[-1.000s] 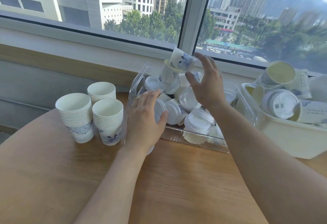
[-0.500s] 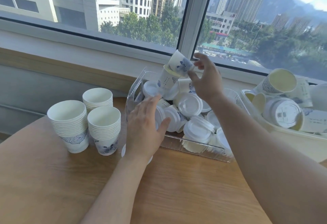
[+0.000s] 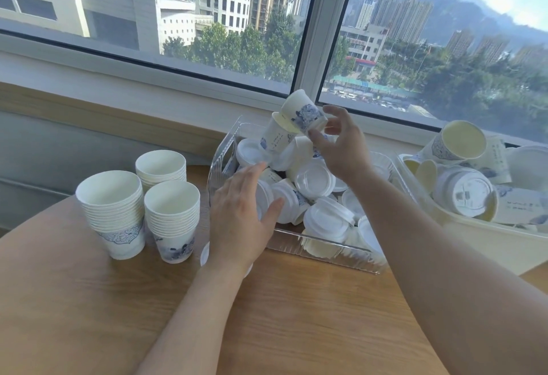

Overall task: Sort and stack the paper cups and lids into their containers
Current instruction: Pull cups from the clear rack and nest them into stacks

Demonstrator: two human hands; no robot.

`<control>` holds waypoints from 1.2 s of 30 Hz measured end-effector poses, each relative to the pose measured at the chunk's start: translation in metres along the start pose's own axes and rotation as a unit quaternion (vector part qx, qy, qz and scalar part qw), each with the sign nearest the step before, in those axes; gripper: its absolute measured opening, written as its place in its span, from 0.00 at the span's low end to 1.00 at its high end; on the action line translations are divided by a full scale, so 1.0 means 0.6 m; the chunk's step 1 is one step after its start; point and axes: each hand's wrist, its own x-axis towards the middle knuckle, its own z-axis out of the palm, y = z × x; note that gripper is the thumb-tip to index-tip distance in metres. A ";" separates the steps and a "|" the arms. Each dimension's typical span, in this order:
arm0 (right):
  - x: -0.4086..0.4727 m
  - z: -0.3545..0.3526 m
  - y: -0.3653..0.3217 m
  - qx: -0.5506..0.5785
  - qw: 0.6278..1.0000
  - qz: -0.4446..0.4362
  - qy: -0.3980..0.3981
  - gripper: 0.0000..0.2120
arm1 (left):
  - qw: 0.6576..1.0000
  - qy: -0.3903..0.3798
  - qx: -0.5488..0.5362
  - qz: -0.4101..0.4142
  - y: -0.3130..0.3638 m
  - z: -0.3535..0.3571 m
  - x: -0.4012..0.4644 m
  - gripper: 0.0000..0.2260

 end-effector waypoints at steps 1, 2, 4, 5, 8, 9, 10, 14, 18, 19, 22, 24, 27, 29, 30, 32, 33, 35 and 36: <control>-0.006 -0.002 -0.001 0.022 1.000 0.001 0.014 0.25 | 1.000 0.004 -0.004 -0.002 0.001 0.000 0.000 0.27; -0.014 -0.005 -0.002 0.052 0.998 -0.002 0.023 0.23 | 1.000 0.010 -0.012 -0.003 0.003 0.001 0.000 0.27; -0.038 -0.009 -0.003 0.114 0.993 -0.017 0.004 0.22 | 0.999 0.024 -0.041 -0.010 0.007 0.000 0.001 0.27; -0.054 -0.011 -0.003 0.131 0.991 -0.026 -0.022 0.22 | 0.998 0.028 -0.060 -0.020 0.009 -0.002 0.002 0.27; -0.096 -0.012 0.002 0.136 0.984 -0.041 -0.103 0.24 | 0.994 0.039 -0.091 -0.042 0.014 -0.006 0.004 0.30; -0.107 -0.011 0.002 0.127 0.983 -0.043 -0.124 0.26 | 0.994 0.044 -0.095 -0.042 0.015 -0.007 0.004 0.31; -0.114 -0.009 0.002 0.115 0.982 -0.048 -0.143 0.27 | 0.993 0.048 -0.099 -0.041 0.017 -0.008 0.004 0.30; -0.130 0.001 0.000 0.073 0.976 -0.076 -0.193 0.31 | 0.992 0.054 -0.103 -0.041 0.020 -0.009 0.003 0.29; -0.131 0.008 -0.002 0.024 0.970 -0.127 -0.205 0.32 | 0.990 0.061 -0.107 -0.066 0.021 -0.010 0.000 0.33; -0.129 0.008 -0.001 0.008 0.968 -0.138 -0.212 0.33 | 0.989 0.065 -0.113 -0.072 0.022 -0.010 -0.001 0.33; -0.113 0.002 0.002 -0.045 0.964 -0.163 -0.204 0.27 | 0.986 0.084 -0.121 -0.072 0.025 -0.010 -0.001 0.32; -0.095 -0.004 0.004 -0.068 0.971 -0.168 -0.156 0.22 | 0.988 0.104 -0.098 -0.059 0.026 -0.007 -0.003 0.31; -0.058 -0.005 0.002 -0.061 0.985 -0.140 -0.079 0.19 | 0.991 0.120 -0.050 -0.035 0.022 -0.001 -0.007 0.31; -0.034 0.002 -0.003 -0.059 0.989 -0.119 -0.063 0.19 | 0.993 0.116 -0.019 -0.014 0.014 0.006 -0.011 0.32; -0.023 0.007 -0.005 -0.056 0.990 -0.110 -0.067 0.20 | 0.994 0.113 -0.002 -0.003 0.009 0.009 -0.013 0.31; -0.006 0.018 -0.005 -0.045 0.992 -0.093 -0.078 0.22 | 0.994 0.106 0.033 0.016 0.003 0.014 -0.016 0.30; 0.000 0.023 -0.004 -0.039 0.992 -0.086 -0.081 0.22 | 0.993 0.105 0.047 0.024 0.001 0.017 -0.017 0.29; 0.008 0.030 -0.003 -0.035 0.993 -0.079 -0.079 0.20 | 0.992 0.108 0.060 0.034 -0.001 0.020 -0.018 0.29; 0.011 0.033 -0.003 -0.035 0.994 -0.077 -0.076 0.19 | 0.991 0.111 0.061 0.036 -0.001 0.021 -0.018 0.29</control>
